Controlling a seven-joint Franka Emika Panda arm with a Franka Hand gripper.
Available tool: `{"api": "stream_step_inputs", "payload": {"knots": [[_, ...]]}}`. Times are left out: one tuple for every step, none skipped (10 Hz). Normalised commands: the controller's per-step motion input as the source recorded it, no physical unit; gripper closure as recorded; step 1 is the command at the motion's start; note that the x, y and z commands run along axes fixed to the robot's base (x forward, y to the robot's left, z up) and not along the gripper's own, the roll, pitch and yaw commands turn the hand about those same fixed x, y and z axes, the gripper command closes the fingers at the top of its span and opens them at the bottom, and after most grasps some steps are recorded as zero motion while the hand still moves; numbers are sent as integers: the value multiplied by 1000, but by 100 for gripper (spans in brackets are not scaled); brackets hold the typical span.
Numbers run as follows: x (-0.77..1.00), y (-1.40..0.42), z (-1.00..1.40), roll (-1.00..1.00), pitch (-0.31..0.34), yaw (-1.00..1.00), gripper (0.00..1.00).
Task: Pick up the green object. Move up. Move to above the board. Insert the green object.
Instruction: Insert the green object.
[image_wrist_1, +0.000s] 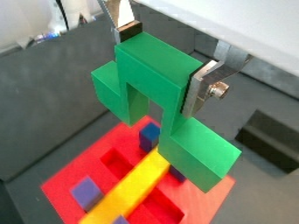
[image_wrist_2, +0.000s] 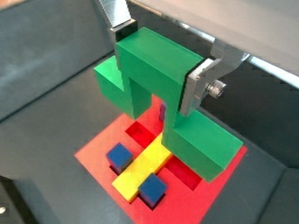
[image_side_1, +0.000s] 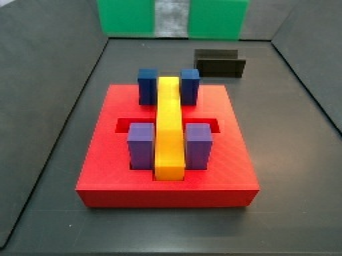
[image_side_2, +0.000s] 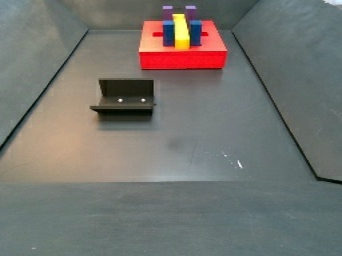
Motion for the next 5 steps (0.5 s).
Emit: {"api": "stream_step_inputs", "payload": {"knots": [[111,-214,-840,214,-59,0,100],[0,-26,-734,43,-106,3,100],[-91,-80,-734,0,-226,0,100],[-134,-69,-663,0,-247,3,100],[-74,-29,-440,0,-169,51,100]]}}
